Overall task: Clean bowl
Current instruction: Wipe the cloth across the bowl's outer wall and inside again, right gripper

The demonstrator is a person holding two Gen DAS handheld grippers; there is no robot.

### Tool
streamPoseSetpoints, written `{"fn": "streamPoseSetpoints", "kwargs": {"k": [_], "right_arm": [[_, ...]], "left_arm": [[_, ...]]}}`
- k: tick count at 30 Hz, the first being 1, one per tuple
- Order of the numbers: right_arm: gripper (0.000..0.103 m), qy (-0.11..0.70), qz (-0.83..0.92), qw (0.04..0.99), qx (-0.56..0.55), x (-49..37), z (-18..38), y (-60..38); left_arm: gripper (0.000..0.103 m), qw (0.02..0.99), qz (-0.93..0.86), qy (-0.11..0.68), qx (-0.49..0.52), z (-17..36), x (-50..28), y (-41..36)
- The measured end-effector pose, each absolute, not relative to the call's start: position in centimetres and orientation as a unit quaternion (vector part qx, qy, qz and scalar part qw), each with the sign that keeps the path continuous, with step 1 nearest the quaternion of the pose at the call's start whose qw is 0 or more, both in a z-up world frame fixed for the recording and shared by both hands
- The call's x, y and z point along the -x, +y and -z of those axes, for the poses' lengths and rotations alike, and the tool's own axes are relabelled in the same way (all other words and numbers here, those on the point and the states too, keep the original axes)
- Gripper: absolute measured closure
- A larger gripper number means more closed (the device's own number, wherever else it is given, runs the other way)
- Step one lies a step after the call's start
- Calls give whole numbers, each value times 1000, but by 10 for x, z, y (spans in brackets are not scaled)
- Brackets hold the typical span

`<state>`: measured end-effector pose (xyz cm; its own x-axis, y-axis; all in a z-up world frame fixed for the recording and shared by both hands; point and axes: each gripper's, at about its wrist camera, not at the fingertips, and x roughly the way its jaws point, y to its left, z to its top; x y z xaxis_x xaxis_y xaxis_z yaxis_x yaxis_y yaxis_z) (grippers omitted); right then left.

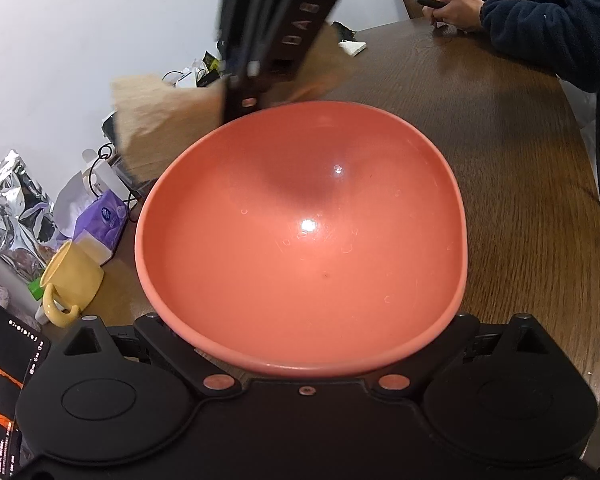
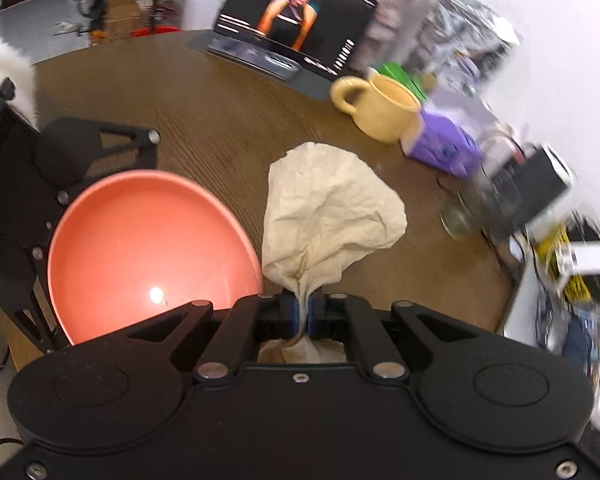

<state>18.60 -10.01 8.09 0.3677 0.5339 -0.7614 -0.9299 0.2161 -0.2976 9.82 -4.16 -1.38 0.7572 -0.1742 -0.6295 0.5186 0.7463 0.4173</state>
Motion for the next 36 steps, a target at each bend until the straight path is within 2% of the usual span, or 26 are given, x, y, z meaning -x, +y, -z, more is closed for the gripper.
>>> {"fn": "streamPoseSetpoints", "kwargs": {"k": [16, 26, 36], "right_arm": [[97, 223, -582, 666, 409, -140, -104, -54], [97, 254, -618, 636, 387, -116, -94, -63], [97, 317, -618, 606, 388, -107, -59, -78]], "left_arm": [[7, 889, 200, 284, -299, 15, -97, -45], [7, 891, 200, 287, -291, 16, -99, -41], [7, 891, 199, 286, -291, 15, -102, -38]]}}
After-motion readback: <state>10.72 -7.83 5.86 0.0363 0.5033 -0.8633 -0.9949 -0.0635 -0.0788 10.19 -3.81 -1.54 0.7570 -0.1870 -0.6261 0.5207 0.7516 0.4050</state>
